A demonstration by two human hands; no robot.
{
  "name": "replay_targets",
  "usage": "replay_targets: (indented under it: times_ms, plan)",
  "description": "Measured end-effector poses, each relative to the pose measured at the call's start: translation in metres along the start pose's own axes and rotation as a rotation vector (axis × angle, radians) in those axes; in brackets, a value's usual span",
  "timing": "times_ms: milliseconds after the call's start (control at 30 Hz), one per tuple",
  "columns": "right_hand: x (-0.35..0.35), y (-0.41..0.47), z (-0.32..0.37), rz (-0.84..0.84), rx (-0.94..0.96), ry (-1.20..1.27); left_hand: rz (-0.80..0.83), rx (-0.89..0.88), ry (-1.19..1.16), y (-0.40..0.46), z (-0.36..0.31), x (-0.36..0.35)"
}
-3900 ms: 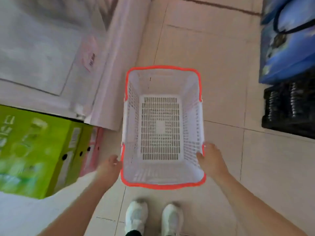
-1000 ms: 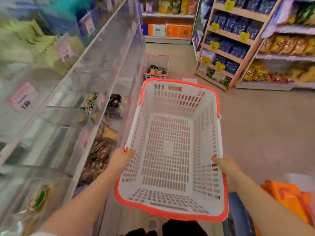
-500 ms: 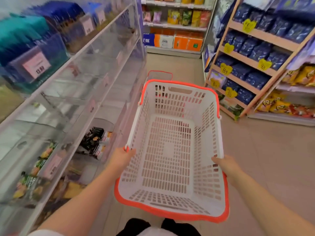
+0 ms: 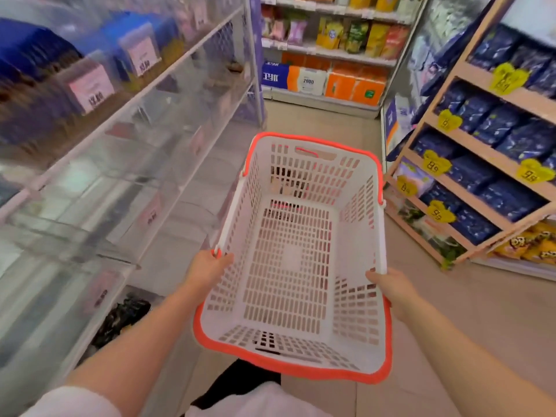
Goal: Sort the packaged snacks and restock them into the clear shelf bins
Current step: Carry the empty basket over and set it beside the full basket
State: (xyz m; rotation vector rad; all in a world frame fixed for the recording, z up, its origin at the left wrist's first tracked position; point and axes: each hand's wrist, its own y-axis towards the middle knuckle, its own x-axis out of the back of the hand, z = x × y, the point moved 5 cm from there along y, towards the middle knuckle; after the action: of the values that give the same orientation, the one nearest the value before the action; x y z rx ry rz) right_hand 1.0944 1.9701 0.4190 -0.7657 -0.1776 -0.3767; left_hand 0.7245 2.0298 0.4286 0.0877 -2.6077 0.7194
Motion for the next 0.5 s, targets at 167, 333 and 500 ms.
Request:
replay_targets:
  times_ms: [167,333,500]
  plan:
    - [-0.021,0.066,0.086,0.011,-0.016,-0.026,-0.004,0.018,-0.026,0.093,-0.070,0.003]
    - [-0.032,0.129,0.156,0.045,0.078,-0.198,0.004,0.014,0.002,0.163,-0.113,0.002]
    - [-0.050,0.200,0.210,0.113,0.069,-0.293,-0.047,0.054,-0.031,0.221,-0.136,-0.004]
